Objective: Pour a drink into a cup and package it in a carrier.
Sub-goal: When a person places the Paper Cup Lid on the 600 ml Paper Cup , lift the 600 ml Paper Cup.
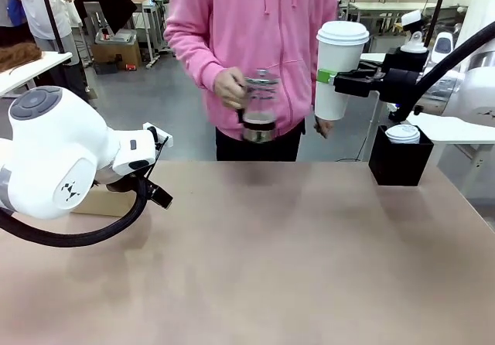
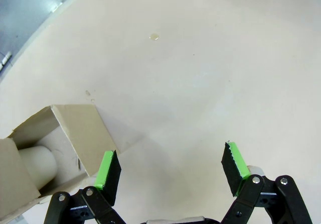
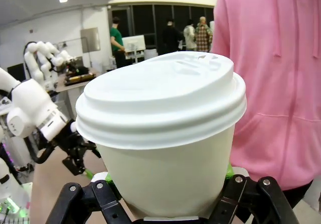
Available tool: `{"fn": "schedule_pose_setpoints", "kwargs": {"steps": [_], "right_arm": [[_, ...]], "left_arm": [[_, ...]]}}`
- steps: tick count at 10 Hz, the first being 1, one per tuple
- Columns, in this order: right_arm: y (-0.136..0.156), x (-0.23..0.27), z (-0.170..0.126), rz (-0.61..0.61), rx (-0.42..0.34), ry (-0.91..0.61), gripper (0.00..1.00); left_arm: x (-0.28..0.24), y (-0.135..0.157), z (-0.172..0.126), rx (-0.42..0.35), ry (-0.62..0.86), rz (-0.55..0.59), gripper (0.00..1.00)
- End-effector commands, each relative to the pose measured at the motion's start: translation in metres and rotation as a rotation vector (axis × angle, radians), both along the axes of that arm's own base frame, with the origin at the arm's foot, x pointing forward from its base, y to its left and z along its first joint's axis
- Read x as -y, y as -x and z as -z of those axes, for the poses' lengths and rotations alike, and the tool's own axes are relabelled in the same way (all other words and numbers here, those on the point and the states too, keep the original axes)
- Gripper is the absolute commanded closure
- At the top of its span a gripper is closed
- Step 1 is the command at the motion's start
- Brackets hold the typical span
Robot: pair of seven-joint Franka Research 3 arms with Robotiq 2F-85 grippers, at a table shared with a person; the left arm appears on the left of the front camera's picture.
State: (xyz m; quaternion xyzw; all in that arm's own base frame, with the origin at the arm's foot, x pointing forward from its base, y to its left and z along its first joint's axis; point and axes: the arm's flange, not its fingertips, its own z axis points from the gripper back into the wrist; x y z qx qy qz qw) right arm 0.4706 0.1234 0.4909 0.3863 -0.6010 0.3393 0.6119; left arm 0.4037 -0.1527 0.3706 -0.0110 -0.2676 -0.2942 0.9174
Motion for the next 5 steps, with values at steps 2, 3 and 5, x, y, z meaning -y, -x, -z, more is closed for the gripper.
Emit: {"fn": "schedule_pose_setpoints", "kwargs": {"steps": [2,3,5], "right_arm": [[0.007,0.008,-0.011,-0.075,-0.025,-0.054,0.20],[0.004,-0.002,-0.001,-0.016,-0.007,-0.007,0.20],[0.004,-0.002,-0.001,-0.016,-0.007,-0.007,0.20]], "left_arm": [[-0.001,0.000,0.000,-0.001,0.002,-0.001,0.00],[-0.001,0.000,0.000,-0.001,0.002,-0.001,0.00],[-0.001,0.000,0.000,-0.001,0.002,-0.001,0.00]]}}
